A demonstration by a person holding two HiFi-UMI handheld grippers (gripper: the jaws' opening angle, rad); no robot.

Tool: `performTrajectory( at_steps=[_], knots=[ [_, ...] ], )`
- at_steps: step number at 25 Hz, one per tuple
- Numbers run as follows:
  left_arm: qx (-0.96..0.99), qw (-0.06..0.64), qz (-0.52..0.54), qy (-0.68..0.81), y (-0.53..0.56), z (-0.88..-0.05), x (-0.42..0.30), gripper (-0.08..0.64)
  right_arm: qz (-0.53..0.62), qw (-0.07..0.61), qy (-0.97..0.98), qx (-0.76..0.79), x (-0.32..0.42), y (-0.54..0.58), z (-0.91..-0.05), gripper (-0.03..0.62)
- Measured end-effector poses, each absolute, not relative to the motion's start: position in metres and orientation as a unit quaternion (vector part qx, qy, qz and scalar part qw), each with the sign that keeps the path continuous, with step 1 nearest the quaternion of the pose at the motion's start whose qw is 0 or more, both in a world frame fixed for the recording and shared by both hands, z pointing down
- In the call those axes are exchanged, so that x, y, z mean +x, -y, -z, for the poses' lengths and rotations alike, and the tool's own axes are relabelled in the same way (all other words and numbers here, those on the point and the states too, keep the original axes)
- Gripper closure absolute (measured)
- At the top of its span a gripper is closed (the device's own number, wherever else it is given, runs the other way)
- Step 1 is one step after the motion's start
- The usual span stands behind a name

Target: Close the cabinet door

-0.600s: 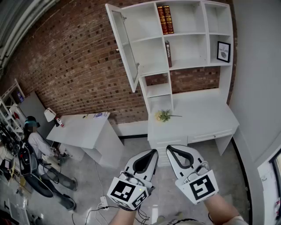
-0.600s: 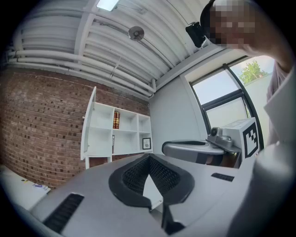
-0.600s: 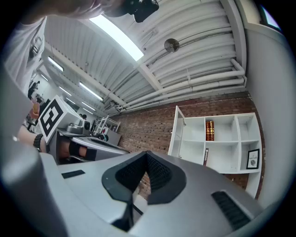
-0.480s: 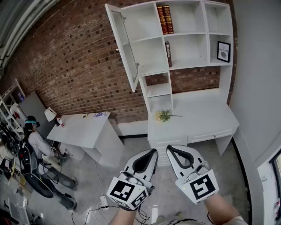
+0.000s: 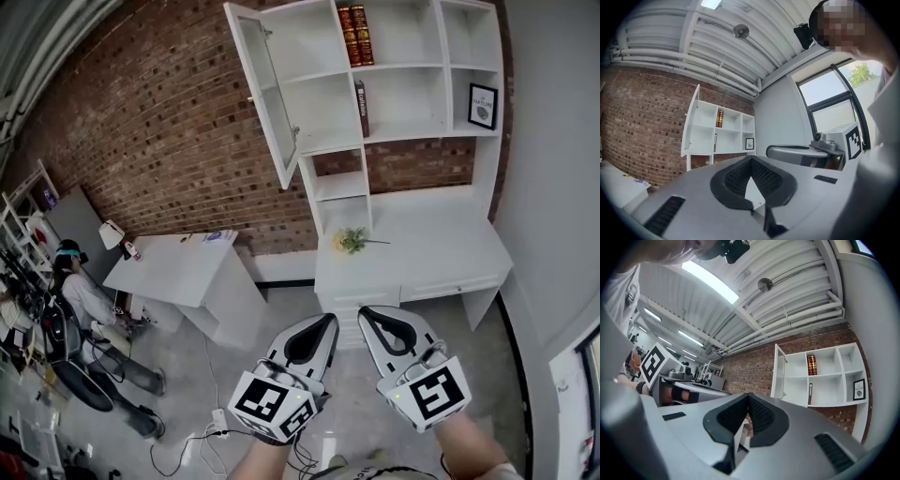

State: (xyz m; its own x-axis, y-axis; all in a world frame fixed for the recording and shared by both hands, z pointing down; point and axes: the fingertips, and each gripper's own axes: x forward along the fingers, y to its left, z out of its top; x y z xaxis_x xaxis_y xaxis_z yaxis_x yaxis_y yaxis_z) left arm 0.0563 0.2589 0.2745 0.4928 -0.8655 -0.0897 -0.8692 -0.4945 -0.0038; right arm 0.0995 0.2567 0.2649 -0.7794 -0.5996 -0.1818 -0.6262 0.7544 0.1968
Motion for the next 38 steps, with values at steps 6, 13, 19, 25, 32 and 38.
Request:
performTrajectory(
  at_steps=[6,13,19,25,32,38],
  knots=[
    [-0.859,0.019,-0.031,-0.51,-0.248,-0.28,0.065,0.549,-0.114,0.062,-0.936,-0.328,0.122,-0.241,-0.269,0.574],
    [-0.85,0.011,-0.029,-0.526,-0.237,-0.285,0.055,0.549,-0.092,0.067,-0.939,-0.326,0.127,-0.227,-0.274,0.574],
    [-0.853,0.003,-0.035,-0.52,-0.212,-0.293,0.036,0.549,-0.094,0.051,-0.941,-0.321,0.098,-0.204,-0.281,0.574],
    [-0.856,-0.002,-0.046,-0.515,-0.165,-0.295,-0.001,0.549,-0.099,0.036,-0.941,-0.321,0.055,-0.16,-0.282,0.574],
    [-0.862,0.005,-0.048,-0.504,-0.087,-0.298,-0.063,0.549,-0.1,0.031,-0.938,-0.33,-0.013,-0.083,-0.286,0.574],
    [-0.87,0.005,-0.047,-0.491,-0.024,-0.301,-0.123,0.549,-0.092,0.036,-0.93,-0.354,-0.076,-0.017,-0.284,0.572]
  ],
)
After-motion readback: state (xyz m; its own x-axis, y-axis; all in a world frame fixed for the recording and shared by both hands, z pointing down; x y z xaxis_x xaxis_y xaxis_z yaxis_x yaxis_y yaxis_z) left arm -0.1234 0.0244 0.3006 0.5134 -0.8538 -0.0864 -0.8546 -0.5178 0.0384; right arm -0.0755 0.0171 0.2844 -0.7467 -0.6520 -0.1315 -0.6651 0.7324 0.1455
